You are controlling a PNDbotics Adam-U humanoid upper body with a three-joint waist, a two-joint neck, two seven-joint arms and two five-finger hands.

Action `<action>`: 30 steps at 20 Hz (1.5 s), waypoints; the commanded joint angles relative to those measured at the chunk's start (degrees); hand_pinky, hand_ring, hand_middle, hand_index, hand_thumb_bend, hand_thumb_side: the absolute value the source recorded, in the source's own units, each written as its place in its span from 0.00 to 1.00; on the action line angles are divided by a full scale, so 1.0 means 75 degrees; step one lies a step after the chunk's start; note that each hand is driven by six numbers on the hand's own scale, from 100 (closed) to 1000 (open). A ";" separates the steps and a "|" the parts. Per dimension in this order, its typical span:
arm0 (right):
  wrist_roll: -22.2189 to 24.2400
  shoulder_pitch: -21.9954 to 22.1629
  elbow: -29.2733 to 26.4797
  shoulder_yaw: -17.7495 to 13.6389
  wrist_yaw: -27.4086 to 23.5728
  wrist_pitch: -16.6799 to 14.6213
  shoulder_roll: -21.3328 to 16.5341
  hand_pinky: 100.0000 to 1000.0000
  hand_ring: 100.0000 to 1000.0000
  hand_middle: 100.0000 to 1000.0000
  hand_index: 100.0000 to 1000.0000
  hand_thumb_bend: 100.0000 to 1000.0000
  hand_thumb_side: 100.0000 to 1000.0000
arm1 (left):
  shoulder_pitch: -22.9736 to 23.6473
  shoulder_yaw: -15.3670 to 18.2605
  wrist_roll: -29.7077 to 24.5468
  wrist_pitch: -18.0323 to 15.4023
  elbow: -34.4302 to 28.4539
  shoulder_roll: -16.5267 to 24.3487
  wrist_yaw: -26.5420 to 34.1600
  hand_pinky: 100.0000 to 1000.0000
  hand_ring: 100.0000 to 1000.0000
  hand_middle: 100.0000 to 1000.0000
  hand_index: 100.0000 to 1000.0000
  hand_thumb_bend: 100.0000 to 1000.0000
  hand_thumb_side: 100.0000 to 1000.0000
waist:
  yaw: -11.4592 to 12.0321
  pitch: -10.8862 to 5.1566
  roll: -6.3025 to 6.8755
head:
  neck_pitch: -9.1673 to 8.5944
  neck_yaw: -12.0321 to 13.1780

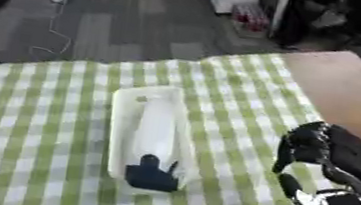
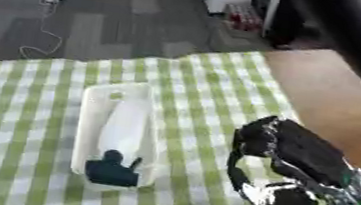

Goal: Pick up objects on the table and place them in the box.

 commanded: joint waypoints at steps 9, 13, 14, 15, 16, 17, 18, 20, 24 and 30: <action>-0.1425 0.0908 -0.0103 -0.0704 0.1207 0.0712 0.0639 0.30 0.36 0.39 0.49 0.00 0.78 | 0.2808 0.1142 0.1548 -0.1150 -0.0219 -0.2501 -0.0819 0.22 0.38 0.55 0.67 0.06 1.00 | 0.0738 -0.0117 -0.0539 | -0.0135 -0.0639; -0.2251 0.1158 -0.0103 -0.0861 0.1762 0.0888 0.0907 0.29 0.36 0.39 0.48 0.00 0.75 | 0.2926 0.1167 0.1963 -0.1308 -0.0219 -0.3665 -0.1356 0.24 0.38 0.54 0.67 0.06 1.00 | 0.0918 -0.0095 -0.0771 | -0.0016 -0.1022; -0.2564 0.1182 -0.0103 -0.0900 0.1881 0.0904 0.0936 0.29 0.36 0.39 0.48 0.00 0.75 | 0.2920 0.1152 0.1998 -0.1352 -0.0219 -0.3755 -0.1591 0.24 0.38 0.54 0.67 0.06 1.00 | 0.0944 -0.0091 -0.0790 | -0.0007 -0.1071; -0.2902 0.1204 -0.0103 -0.0930 0.1991 0.0933 0.0965 0.30 0.36 0.39 0.49 0.00 0.74 | 0.2914 0.1156 0.2080 -0.1343 -0.0219 -0.3822 -0.1750 0.24 0.37 0.54 0.66 0.06 1.00 | 0.0987 -0.0088 -0.0805 | 0.0003 -0.1136; -0.3241 0.1238 -0.0103 -0.0946 0.2104 0.0978 0.0985 0.29 0.36 0.39 0.49 0.00 0.74 | 0.2880 0.1171 0.2155 -0.1279 -0.0219 -0.3857 -0.1854 0.24 0.37 0.54 0.66 0.06 1.00 | 0.1029 -0.0087 -0.0815 | 0.0027 -0.1188; -0.3536 0.1291 -0.0103 -0.0963 0.2214 0.1071 0.1017 0.29 0.36 0.39 0.50 0.00 0.74 | 0.2774 0.1191 0.2217 -0.1171 -0.0219 -0.3879 -0.1876 0.23 0.37 0.54 0.65 0.06 1.00 | 0.1064 -0.0099 -0.0824 | 0.0101 -0.1211; -0.3792 0.1339 -0.0103 -0.0959 0.2330 0.1195 0.1039 0.29 0.36 0.39 0.50 0.00 0.74 | 0.2642 0.1208 0.2237 -0.1036 -0.0219 -0.3883 -0.1826 0.23 0.37 0.54 0.65 0.06 1.00 | 0.1091 -0.0106 -0.0830 | 0.0149 -0.1223; -0.4145 0.1418 -0.0103 -0.0958 0.2564 0.1509 0.1059 0.29 0.36 0.39 0.50 0.00 0.74 | 0.2304 0.1229 0.1997 -0.0724 -0.0219 -0.3941 -0.1660 0.22 0.36 0.53 0.65 0.06 1.00 | 0.1127 -0.0124 -0.0828 | 0.0169 -0.1253; -0.4598 0.1427 -0.0103 -0.0894 0.2804 0.1892 0.1071 0.28 0.35 0.38 0.50 0.00 0.74 | 0.2239 0.1199 0.1288 -0.0627 -0.0219 -0.4086 -0.1283 0.19 0.33 0.51 0.63 0.05 1.00 | 0.1165 -0.0132 -0.0814 | -0.0031 -0.1377; -0.4959 0.1387 -0.0103 -0.0779 0.2857 0.2047 0.0986 0.27 0.34 0.37 0.49 0.00 0.74 | 0.2491 0.0939 0.1063 -0.1278 -0.0219 -0.3975 -0.1163 0.19 0.34 0.51 0.63 0.06 1.00 | 0.1181 -0.0123 -0.0785 | -0.0225 -0.1286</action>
